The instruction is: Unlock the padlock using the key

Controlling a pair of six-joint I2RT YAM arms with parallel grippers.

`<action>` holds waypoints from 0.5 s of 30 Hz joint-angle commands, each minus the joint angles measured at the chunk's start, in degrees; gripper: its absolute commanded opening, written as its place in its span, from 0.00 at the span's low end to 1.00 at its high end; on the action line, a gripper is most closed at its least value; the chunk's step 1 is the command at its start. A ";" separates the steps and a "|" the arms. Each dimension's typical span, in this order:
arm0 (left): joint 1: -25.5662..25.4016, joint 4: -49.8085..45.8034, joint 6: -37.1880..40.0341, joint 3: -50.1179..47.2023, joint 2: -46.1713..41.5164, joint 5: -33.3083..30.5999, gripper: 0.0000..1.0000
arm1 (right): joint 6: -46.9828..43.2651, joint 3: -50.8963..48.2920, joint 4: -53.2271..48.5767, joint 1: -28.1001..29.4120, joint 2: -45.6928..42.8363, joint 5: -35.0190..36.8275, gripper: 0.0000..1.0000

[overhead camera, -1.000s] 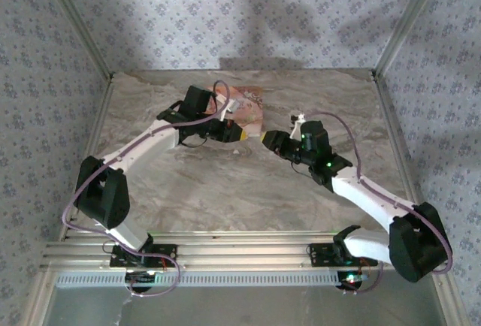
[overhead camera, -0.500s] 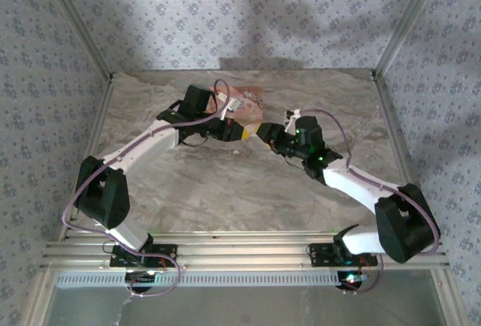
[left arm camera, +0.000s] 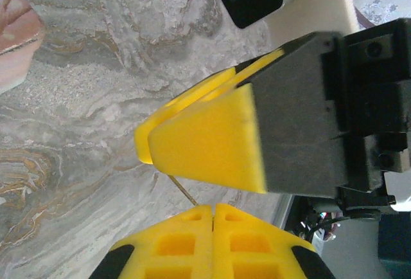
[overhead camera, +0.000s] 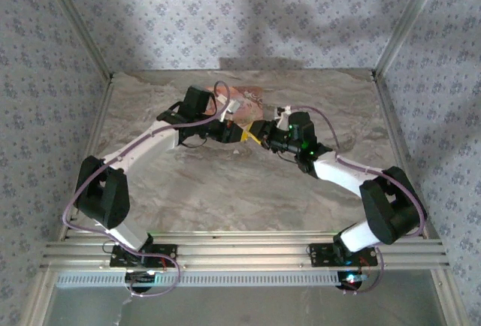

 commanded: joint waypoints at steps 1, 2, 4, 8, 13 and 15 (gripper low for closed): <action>-0.17 -0.84 1.62 0.20 -0.97 1.60 0.00 | 1.05 1.74 1.39 0.33 -0.25 -0.80 0.39; -0.22 -0.84 1.68 0.22 -0.96 1.56 0.00 | 1.12 1.61 0.96 0.26 -0.64 -0.38 0.43; -0.11 -0.93 1.80 0.20 -0.97 1.58 0.00 | 1.02 1.19 0.33 0.01 -1.35 0.04 0.48; 0.11 -0.94 1.91 -0.10 -1.04 1.67 0.00 | 0.82 1.22 -0.53 -0.45 -2.22 -0.55 0.49; 0.20 0.00 2.00 -0.76 -1.40 2.19 0.00 | 1.04 1.74 -2.09 -0.36 -1.85 -1.62 0.49; 0.20 1.08 1.76 -1.39 -1.88 2.29 0.00 | 1.29 1.51 -2.47 -0.36 -1.74 -1.50 0.54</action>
